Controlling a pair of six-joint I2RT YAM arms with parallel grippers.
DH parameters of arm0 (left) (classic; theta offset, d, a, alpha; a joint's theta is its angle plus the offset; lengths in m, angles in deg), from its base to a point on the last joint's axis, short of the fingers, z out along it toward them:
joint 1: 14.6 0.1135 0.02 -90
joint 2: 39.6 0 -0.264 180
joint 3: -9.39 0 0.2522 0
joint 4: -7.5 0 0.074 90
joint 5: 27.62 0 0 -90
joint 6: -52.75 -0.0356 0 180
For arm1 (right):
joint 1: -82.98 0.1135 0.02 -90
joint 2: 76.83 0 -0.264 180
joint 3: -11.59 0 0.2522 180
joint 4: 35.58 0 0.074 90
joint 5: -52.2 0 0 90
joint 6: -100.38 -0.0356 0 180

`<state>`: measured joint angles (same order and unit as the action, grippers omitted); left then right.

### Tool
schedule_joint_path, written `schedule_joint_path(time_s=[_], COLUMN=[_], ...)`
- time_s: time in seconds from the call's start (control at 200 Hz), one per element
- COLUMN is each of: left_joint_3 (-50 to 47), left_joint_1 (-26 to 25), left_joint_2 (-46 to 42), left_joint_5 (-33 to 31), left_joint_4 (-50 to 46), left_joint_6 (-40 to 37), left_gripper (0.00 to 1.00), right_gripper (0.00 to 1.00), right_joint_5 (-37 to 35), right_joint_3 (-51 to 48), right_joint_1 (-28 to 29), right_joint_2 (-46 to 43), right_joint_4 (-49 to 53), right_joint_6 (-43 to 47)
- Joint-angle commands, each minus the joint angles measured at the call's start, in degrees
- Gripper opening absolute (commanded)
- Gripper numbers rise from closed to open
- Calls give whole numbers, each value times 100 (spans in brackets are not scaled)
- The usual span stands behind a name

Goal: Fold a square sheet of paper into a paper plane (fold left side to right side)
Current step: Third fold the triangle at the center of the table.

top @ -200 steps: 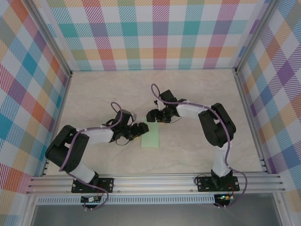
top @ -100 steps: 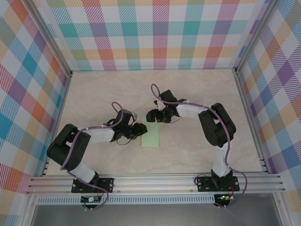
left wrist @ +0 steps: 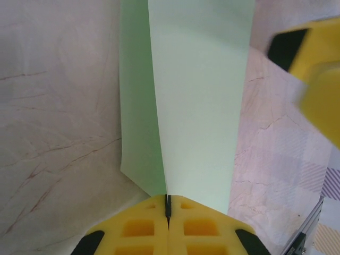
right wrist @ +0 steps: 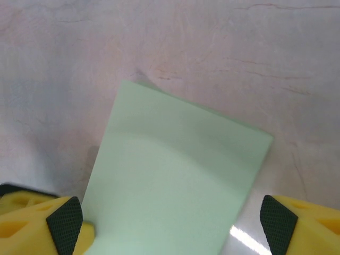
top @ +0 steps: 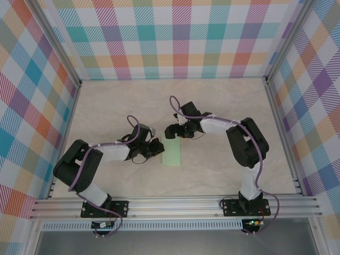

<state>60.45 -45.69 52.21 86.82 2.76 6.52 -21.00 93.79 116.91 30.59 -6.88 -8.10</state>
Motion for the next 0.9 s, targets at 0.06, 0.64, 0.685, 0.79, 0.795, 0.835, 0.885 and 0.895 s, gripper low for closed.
schedule_joint_path(time_s=[0.06, 0.64, 0.685, 0.79, 0.795, 0.835, 0.885, 0.895], left_joint_3=[107, 537, 539, 531, 532, 533, 533, 533], left_joint_1=[-134, -310, -318, -336, -336, -345, -345, -345], left_joint_2=[65, 72, 65, 64, 65, 69, 82, 82], left_joint_5=[-11, 52, 51, 27, 26, 25, 33, 34], left_joint_4=[-59, -585, -587, -594, -594, -594, -603, -603], left_joint_6=[76, 264, 267, 257, 260, 258, 250, 254], left_gripper=[0, 0, 0, 0, 0, 0, 0, 0], right_gripper=[91, 90, 89, 87, 87, 85, 83, 83], right_joint_5=[-435, -3782, -3906, -4022, -4020, -4061, -4131, -4151], right_joint_3=[-855, -2688, -2568, -2301, -2287, -2202, -2102, -2093], right_joint_1=[113, 3378, 3424, 3436, 3436, 3436, 3439, 3437], right_joint_2=[-1362, -2445, -2224, -1855, -1842, -1736, -1629, -1612], right_joint_4=[-322, -847, -862, -974, -979, -993, -1023, -1031], right_joint_6=[736, 1657, 1770, 1977, 1983, 2041, 2107, 2110])
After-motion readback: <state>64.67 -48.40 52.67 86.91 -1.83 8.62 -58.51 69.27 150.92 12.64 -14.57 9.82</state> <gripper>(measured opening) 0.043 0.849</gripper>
